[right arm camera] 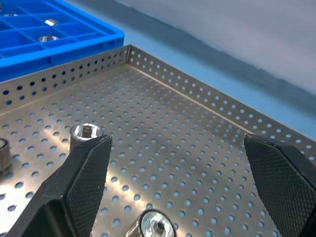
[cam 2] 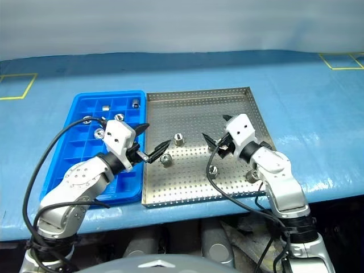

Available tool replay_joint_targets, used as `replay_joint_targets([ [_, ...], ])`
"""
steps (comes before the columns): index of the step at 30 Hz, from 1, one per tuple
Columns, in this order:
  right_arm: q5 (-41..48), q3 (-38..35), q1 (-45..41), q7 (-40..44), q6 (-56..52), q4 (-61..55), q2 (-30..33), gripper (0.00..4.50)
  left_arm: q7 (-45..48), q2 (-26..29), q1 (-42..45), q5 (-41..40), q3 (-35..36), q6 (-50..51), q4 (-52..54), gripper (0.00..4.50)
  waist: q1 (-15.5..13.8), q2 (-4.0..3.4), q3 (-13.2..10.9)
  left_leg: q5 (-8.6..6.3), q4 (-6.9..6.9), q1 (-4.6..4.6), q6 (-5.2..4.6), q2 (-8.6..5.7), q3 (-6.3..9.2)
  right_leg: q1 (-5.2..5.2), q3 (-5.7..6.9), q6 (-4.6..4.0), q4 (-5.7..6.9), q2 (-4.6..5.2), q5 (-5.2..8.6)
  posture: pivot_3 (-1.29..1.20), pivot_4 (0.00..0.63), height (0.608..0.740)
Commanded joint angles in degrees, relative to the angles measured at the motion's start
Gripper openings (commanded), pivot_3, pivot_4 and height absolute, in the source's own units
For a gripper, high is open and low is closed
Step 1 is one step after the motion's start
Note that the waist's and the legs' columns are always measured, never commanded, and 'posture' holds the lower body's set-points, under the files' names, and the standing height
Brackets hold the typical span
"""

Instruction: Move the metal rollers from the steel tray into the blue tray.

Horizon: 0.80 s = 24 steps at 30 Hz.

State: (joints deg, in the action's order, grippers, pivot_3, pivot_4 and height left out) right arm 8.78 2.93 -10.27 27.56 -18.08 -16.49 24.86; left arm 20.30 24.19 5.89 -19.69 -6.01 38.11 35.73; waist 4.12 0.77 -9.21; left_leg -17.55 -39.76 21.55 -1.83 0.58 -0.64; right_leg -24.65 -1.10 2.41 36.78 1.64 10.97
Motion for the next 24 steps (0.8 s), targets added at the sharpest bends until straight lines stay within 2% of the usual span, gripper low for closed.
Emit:
replay_joint_targets([
  [1,1.9,-2.2,0.4,-1.0,0.2,-0.4,-1.8,4.5,0.7,0.1,-0.5,2.1,-1.0,-3.1,-0.1,4.5,0.0,0.0,0.0,0.0,0.0,0.0,0.0,0.0,0.0,0.0,0.0,0.0,0.0,0.01,0.0,-0.16,0.15,0.74],
  [8,4.4,-2.1,2.5,2.8,-1.3,-1.5,-0.5,4.5,0.5,-3.1,-3.1,4.3,-1.2,-10.6,-4.8,4.5,-0.1,-0.01,0.0,0.0,-0.01,0.0,-0.01,-0.01,-0.01,0.01,0.0,-0.03,-0.01,0.04,0.01,-0.16,0.15,0.74],
  [14,6.9,-1.0,5.1,3.4,0.7,-2.2,-3.7,4.5,0.7,-7.1,-6.9,3.6,0.2,-16.4,-7.1,4.5,0.2,-0.02,0.0,0.0,-0.01,-0.01,-0.01,0.01,-0.02,0.01,-0.02,-0.01,0.02,0.02,0.0,-0.17,0.15,0.74],
  [24,6.8,0.2,7.2,5.5,1.6,-2.4,-4.2,4.5,3.6,-6.5,-9.9,5.2,-2.6,-19.6,-9.2,4.5,0.6,-0.03,0.0,-0.01,-0.11,-0.03,-0.03,0.0,-0.11,0.02,-0.09,-0.08,0.02,0.02,0.05,-0.18,0.15,0.74],
])
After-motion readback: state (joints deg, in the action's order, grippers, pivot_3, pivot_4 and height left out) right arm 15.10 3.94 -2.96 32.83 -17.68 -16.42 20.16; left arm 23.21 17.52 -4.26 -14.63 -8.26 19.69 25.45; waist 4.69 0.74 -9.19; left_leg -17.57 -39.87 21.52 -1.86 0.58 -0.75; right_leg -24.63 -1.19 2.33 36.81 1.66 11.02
